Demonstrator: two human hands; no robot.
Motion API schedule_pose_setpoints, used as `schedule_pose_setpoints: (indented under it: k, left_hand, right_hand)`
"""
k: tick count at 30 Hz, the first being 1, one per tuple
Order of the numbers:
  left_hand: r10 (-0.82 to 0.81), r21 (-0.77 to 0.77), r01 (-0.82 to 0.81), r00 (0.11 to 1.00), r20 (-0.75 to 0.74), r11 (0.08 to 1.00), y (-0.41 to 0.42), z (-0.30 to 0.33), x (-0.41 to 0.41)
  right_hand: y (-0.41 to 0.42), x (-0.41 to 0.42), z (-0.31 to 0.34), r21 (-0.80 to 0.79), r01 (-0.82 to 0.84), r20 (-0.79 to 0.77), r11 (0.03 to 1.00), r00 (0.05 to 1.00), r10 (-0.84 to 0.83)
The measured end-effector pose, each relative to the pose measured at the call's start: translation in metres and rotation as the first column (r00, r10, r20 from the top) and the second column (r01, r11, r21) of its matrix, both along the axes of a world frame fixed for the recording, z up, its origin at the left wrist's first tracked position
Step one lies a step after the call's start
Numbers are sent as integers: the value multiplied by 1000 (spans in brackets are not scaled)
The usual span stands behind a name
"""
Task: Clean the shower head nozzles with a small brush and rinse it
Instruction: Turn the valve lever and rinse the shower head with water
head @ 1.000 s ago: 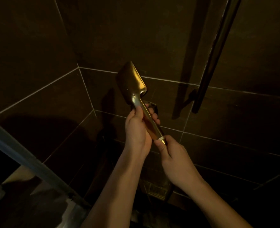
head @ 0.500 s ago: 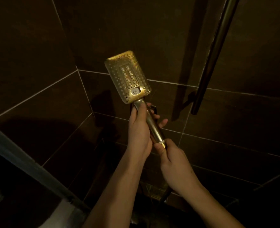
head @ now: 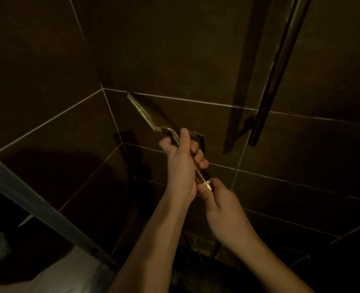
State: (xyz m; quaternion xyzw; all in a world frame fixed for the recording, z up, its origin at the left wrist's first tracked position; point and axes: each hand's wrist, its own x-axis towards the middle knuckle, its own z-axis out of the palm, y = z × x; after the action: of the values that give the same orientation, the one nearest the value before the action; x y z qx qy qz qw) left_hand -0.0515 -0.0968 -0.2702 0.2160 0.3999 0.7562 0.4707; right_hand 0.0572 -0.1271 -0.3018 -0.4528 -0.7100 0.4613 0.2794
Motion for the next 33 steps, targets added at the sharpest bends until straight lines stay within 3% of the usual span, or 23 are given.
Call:
schedule_pose_setpoints:
  k: [3, 6, 10, 16, 29, 33]
  left_hand:
    - [4, -2, -4, 994, 105, 1000, -1, 0, -3]
    - [-35, -38, 39, 992, 118, 998, -1, 1, -7]
    - [-56, -22, 57, 997, 47, 998, -1, 3, -7]
    - [-64, 0, 65, 983, -174, 998, 1, 8, -6]
    - [13, -42, -13, 1000, -2, 999, -1, 11, -1]
    - [22, -32, -25, 997, -72, 999, 0, 12, 1]
  right_hand:
    - [6, 3, 2, -9, 23, -8, 1000, 1000, -23]
    - [8, 6, 1, -11, 28, 9, 1000, 1000, -28]
    - [2, 2, -1, -14, 8, -4, 1000, 1000, -8]
    - [-4, -3, 0, -29, -23, -50, 999, 999, 21]
    - [4, 2, 4, -44, 9, -49, 999, 999, -11]
    - [2, -1, 5, -63, -10, -28, 998, 1000, 8]
